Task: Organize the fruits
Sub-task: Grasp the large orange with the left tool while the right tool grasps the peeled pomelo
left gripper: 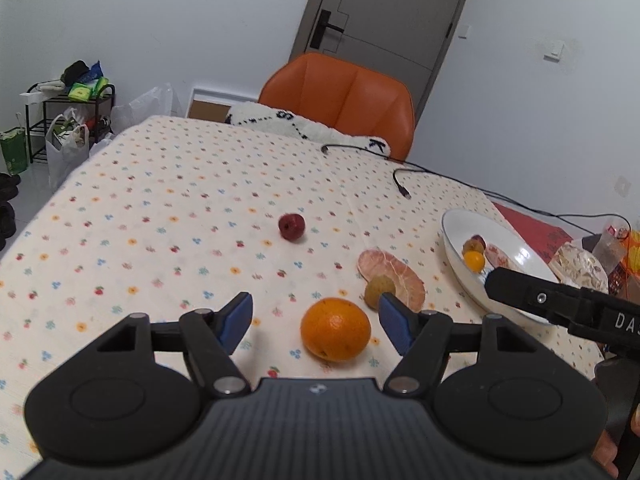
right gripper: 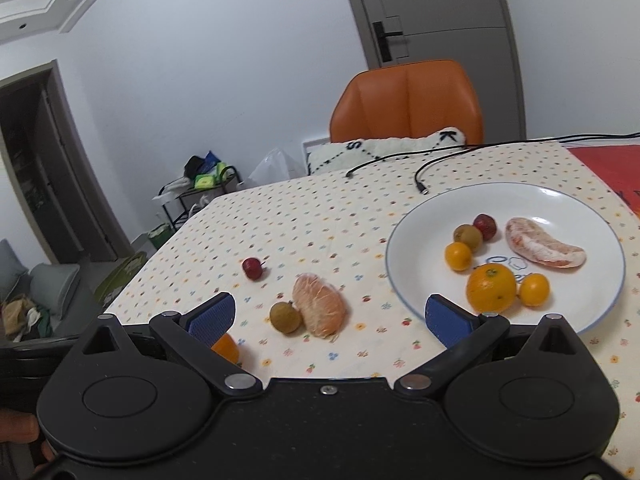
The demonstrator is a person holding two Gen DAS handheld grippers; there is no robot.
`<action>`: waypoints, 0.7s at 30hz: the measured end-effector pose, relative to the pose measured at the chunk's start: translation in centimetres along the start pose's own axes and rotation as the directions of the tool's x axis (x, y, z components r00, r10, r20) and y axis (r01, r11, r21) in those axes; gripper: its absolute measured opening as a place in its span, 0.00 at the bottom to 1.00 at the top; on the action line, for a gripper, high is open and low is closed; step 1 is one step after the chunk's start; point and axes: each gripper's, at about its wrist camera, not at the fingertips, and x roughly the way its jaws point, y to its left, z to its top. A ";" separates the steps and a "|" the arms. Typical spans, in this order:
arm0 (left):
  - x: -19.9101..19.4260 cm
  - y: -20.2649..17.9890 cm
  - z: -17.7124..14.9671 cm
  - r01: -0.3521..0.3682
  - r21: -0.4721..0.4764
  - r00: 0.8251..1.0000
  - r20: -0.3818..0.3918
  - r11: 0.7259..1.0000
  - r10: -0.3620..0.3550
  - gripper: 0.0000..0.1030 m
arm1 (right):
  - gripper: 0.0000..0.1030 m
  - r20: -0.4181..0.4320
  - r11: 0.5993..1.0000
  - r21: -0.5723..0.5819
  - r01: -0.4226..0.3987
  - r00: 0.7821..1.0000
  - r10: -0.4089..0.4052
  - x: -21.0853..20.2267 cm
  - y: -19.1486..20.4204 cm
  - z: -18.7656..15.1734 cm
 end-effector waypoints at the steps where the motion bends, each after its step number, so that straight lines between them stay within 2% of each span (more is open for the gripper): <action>1: 0.1 -0.1 -0.1 -0.002 -0.002 1.000 0.000 1.000 0.002 0.66 | 0.99 -0.002 1.000 -0.005 -0.007 1.000 0.007 0.0 0.1 -0.1; 6: 0.8 -0.3 -0.3 -0.017 -0.009 1.000 -0.010 1.000 0.017 0.56 | 0.92 -0.017 0.998 -0.039 -0.042 0.999 0.041 0.7 0.5 -0.5; 10: 1.2 -0.8 -0.3 -0.009 -0.003 1.000 -0.010 1.000 0.009 0.49 | 0.81 -0.029 0.997 -0.056 -0.055 0.998 0.053 1.1 0.6 -0.5; 14: 1.3 -1.3 -0.3 0.014 0.008 1.000 -0.012 1.000 -0.014 0.36 | 0.77 -0.026 0.995 -0.083 -0.045 0.999 0.043 1.5 0.8 -0.3; 21: 1.4 -1.3 -0.2 0.016 0.007 1.000 -0.017 1.000 -0.016 0.34 | 0.66 -0.043 0.992 -0.122 -0.008 0.999 0.003 2.6 0.9 -0.4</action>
